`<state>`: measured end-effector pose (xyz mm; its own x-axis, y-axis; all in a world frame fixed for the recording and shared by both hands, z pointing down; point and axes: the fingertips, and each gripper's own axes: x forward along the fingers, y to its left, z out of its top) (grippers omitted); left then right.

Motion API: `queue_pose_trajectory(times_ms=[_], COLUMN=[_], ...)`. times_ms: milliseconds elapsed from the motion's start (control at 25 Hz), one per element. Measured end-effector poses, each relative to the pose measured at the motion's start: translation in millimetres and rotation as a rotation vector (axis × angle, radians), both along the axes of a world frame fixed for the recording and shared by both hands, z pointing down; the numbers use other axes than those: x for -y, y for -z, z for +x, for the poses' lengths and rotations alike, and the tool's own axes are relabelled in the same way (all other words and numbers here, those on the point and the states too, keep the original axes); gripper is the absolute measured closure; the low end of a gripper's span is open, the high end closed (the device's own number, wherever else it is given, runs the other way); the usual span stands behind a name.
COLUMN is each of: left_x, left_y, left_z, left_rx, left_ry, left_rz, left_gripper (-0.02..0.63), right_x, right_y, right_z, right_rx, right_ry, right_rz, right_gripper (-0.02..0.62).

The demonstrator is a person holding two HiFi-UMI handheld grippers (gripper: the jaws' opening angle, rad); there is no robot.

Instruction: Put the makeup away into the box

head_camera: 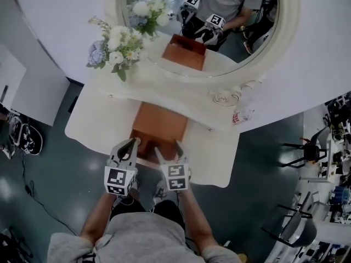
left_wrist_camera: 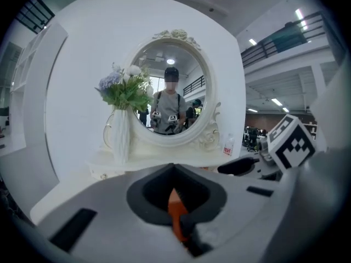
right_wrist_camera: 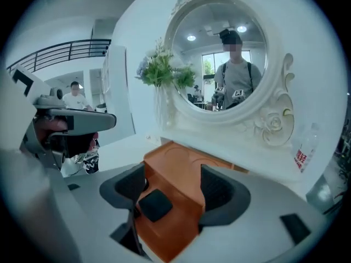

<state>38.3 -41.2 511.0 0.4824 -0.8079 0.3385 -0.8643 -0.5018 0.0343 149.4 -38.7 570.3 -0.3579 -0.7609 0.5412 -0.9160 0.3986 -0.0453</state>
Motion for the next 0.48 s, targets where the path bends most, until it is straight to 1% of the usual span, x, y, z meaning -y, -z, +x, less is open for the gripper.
queue_pose_trajectory(times_ms=[240, 360, 480], left_x=[-21.0, -32.7, -45.4], left_y=[36.7, 50.2, 59.5], left_z=[14.8, 20.5, 26.9], left_rx=[0.004, 0.007, 0.01], left_ry=[0.01, 0.02, 0.026], left_rz=[0.079, 0.109, 0.13], left_gripper=[0.606, 0.606, 0.606], right_x=[-14.2, -24.8, -37.1], right_y=[48.1, 68.7, 84.7], right_z=[23.2, 34.7, 44.1], right_rx=[0.053, 0.065, 0.064], right_ry=[-0.021, -0.029, -0.035], right_rz=[0.12, 0.181, 0.234], right_gripper=[0.27, 0.301, 0.346])
